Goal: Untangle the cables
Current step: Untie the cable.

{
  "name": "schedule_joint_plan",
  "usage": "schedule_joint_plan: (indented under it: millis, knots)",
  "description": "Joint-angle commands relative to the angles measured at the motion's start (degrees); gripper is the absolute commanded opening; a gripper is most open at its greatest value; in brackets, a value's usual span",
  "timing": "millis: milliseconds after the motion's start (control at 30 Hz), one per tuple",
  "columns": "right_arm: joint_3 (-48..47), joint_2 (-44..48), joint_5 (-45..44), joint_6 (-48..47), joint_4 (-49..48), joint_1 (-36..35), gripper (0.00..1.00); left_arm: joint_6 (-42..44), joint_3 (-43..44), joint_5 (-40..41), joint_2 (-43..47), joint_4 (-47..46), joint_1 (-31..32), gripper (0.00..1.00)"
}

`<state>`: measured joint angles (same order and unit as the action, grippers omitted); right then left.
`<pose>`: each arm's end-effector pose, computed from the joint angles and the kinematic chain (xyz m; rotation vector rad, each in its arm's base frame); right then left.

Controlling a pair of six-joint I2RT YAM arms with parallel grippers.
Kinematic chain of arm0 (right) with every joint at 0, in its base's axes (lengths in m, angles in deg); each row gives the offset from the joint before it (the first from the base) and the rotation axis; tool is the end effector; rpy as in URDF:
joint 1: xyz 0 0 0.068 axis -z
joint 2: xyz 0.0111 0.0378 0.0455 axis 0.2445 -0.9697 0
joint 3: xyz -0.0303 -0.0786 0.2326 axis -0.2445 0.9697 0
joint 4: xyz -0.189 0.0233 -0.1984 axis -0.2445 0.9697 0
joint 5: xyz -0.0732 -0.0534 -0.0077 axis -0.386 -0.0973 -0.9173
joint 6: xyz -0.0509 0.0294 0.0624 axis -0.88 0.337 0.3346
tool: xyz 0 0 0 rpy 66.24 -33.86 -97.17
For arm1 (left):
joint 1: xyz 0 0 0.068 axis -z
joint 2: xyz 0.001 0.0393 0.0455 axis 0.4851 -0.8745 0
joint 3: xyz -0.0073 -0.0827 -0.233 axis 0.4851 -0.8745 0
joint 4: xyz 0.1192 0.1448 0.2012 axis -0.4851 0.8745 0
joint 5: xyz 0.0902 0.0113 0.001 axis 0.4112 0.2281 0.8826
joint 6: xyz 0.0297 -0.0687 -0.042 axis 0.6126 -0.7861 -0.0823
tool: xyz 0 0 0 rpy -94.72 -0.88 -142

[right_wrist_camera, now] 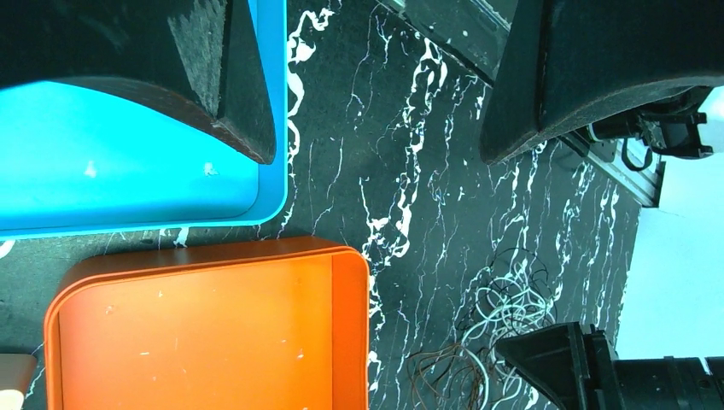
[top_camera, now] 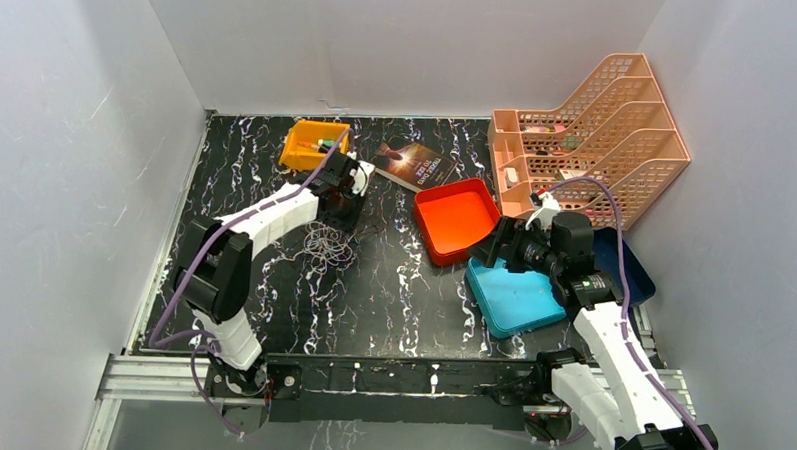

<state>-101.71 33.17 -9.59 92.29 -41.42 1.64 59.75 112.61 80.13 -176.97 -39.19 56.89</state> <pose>0.2333 0.0824 0.2303 -0.0279 2.1044 0.8192 0.3542 -0.1870 0.1586 0.5302 2.4571 -0.2213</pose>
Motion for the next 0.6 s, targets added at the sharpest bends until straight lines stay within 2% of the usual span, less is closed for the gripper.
schedule_joint_plan:
  millis: [0, 100, 233, 400, 567]
  knots:
    - [-1.50, 1.00, -0.56, -0.87, -0.40, -0.14, 0.97, 1.98, 2.03, 0.88, 0.55, 2.40, -0.23, 0.23]
    - [-1.47, 1.08, -0.65, -0.87, -0.39, -0.13, 0.97, 2.01, 2.30, 1.98, 1.52, 2.45, -0.19, 0.10]
    - [-1.43, 1.45, -1.18, -0.67, -0.33, -0.14, 0.96, 1.90, 3.08, 3.39, 3.70, 2.63, -0.20, 0.00]
    - [-1.21, 3.33, -7.71, 2.18, 0.62, -0.13, 0.98, 1.64, 4.12, 5.77, 8.39, 3.78, -0.20, 0.00]
    - [-0.56, 5.30, -14.41, 6.36, -0.14, -0.07, 0.98, 0.99, 4.16, 3.46, 15.68, 3.74, -0.20, 0.00]
